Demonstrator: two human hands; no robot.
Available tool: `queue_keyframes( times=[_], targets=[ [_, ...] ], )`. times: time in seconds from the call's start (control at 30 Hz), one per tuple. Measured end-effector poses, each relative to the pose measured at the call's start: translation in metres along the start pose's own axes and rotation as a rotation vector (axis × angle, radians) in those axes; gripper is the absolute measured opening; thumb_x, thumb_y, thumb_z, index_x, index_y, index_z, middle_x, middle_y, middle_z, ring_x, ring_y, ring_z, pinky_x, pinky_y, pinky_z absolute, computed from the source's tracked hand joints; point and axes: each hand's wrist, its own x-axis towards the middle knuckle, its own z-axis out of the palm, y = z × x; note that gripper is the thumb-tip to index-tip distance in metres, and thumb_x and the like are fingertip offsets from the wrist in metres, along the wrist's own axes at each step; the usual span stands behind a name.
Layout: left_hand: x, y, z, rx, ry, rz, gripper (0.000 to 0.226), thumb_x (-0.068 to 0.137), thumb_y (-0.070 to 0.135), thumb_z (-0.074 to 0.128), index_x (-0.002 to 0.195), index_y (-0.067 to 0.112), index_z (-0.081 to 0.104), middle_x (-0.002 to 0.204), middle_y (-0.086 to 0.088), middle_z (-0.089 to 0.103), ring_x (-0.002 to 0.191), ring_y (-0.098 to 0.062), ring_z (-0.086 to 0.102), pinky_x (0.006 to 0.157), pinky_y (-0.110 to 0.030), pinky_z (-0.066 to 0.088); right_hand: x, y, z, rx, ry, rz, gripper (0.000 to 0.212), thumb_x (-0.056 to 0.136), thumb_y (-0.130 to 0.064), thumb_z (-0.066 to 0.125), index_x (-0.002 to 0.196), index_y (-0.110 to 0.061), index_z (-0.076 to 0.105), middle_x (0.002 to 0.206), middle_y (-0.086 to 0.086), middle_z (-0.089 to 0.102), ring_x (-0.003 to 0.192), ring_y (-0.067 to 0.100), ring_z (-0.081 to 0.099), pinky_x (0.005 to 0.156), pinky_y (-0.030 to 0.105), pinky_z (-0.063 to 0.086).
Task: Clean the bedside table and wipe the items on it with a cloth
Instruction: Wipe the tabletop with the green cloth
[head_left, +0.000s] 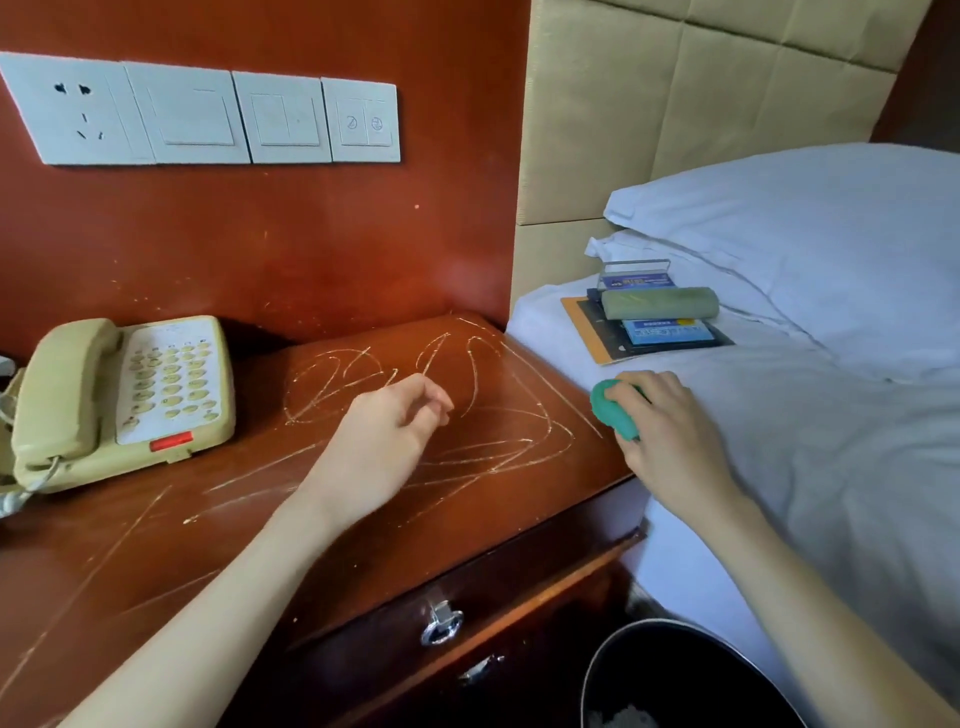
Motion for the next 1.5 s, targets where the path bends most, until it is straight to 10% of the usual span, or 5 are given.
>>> queue_keyframes(
  times=[0.5,0.73,0.97,1.33,1.5],
  targets=[
    [-0.017,-0.003,-0.006,0.233,0.008,0.088,0.021,0.1,0.019,0.042,0.096,0.028,0.061,0.093,0.011,0.065,0.085,-0.007,0.061,0.072,-0.029,0.05,-0.026,0.001,-0.003,0.175,-0.202,0.114,0.035,0.071,0.003,0.061,0.104,-0.004,0.052,0.129,0.011,0.057,0.113,0.035,0.053,0.087,0.038,0.044],
    [-0.016,-0.01,-0.006,0.231,0.003,0.084,0.023,0.1,0.019,0.041,0.094,0.029,0.06,0.09,0.013,0.065,0.082,-0.004,0.061,0.071,-0.027,0.051,-0.02,0.008,-0.003,-0.141,-0.407,-0.068,0.066,0.084,-0.018,0.052,0.147,-0.013,0.031,0.159,-0.004,0.014,0.147,0.014,-0.004,0.118,0.033,-0.003],
    [-0.017,-0.017,-0.008,0.237,0.0,0.054,0.024,0.102,0.019,0.038,0.095,0.03,0.059,0.09,0.013,0.066,0.077,-0.005,0.063,0.065,-0.024,0.05,-0.018,0.011,0.0,0.104,-0.385,0.193,0.062,0.086,-0.005,0.051,0.145,-0.008,0.033,0.154,0.005,0.03,0.143,0.019,0.023,0.113,0.022,0.008],
    [-0.028,-0.016,-0.015,0.225,0.005,-0.008,0.024,0.102,0.02,0.039,0.096,0.03,0.06,0.091,0.011,0.067,0.077,-0.007,0.064,0.071,-0.032,0.055,-0.027,-0.05,0.009,0.154,-0.403,-0.105,0.072,0.088,-0.009,0.049,0.151,-0.022,0.016,0.159,0.0,0.013,0.146,0.013,0.006,0.114,0.021,-0.008],
    [-0.041,-0.023,-0.032,0.213,0.06,-0.036,0.025,0.1,0.019,0.041,0.091,0.031,0.061,0.082,0.01,0.068,0.07,-0.009,0.064,0.066,-0.034,0.054,-0.014,-0.021,-0.002,0.192,-0.398,0.1,0.061,0.088,-0.002,0.048,0.146,-0.018,0.033,0.156,0.0,0.022,0.145,0.012,0.015,0.108,0.012,-0.007]
  ],
)
